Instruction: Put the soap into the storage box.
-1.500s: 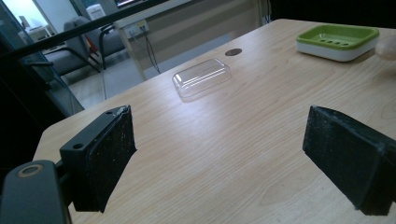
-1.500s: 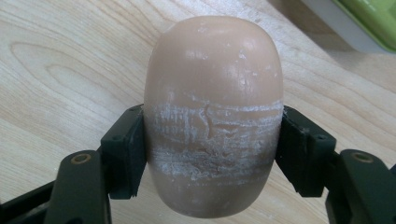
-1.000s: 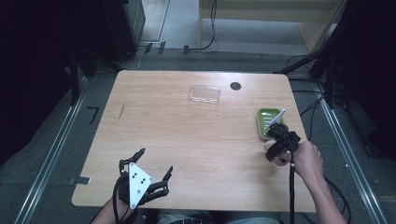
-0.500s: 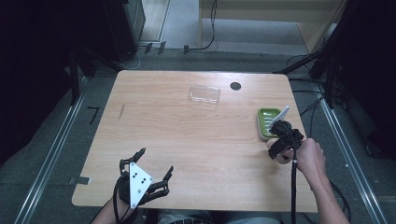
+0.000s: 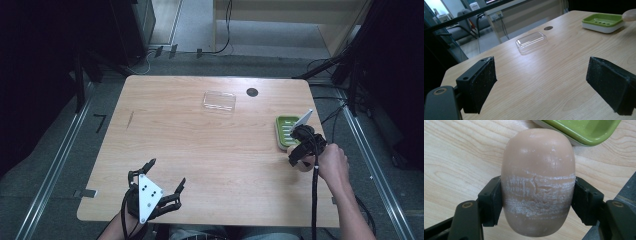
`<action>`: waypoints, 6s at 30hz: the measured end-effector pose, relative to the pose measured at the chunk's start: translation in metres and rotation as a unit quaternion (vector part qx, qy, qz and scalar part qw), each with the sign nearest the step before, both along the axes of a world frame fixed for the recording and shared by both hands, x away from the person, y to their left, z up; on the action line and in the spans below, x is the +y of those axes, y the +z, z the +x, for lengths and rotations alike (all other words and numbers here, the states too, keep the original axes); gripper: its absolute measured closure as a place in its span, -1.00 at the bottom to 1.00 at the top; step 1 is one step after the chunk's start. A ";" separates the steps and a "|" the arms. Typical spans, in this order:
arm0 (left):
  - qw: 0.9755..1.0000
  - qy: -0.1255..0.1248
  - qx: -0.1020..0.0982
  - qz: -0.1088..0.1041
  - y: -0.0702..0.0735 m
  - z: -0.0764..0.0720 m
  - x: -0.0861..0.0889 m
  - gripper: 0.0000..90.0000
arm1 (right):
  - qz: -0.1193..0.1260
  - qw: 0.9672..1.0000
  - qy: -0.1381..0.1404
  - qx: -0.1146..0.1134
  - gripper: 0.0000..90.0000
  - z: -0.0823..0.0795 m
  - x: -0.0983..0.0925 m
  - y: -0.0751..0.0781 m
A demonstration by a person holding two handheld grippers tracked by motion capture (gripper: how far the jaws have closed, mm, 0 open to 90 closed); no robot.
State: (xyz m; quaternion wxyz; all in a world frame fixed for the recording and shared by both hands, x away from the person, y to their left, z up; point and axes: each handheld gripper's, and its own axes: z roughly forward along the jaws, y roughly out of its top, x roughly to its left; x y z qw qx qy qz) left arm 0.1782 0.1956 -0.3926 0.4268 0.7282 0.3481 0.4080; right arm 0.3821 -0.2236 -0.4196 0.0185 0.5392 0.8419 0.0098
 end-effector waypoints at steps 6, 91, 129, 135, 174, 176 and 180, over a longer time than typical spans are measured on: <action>1.000 -0.001 0.000 0.000 0.000 0.000 0.000 -0.78 | 0.001 1.000 -0.004 0.001 -0.26 0.006 -0.002 0.003; 1.000 0.000 0.001 0.000 0.000 0.000 0.000 -0.78 | 0.033 0.996 -0.079 -0.007 -0.26 0.087 -0.002 0.004; 1.000 -0.001 -0.001 0.000 0.000 0.000 0.000 -0.78 | 0.035 0.992 -0.120 -0.004 -0.26 0.108 -0.003 -0.018; 1.000 -0.002 -0.001 0.003 0.000 0.000 0.000 -0.78 | 0.039 0.990 -0.135 -0.005 -0.26 0.109 -0.005 -0.022; 1.000 -0.005 0.000 0.005 -0.001 0.001 -0.001 -0.78 | 0.039 0.988 -0.151 -0.016 -0.33 0.107 -0.003 -0.026; 1.000 -0.005 -0.001 0.005 -0.001 0.001 -0.002 -0.78 | 0.032 0.989 -0.144 -0.021 -0.44 0.105 -0.001 -0.022; 1.000 -0.008 -0.001 0.004 -0.001 0.002 -0.004 -0.78 | 0.034 0.990 -0.138 -0.022 -0.57 0.100 0.001 -0.017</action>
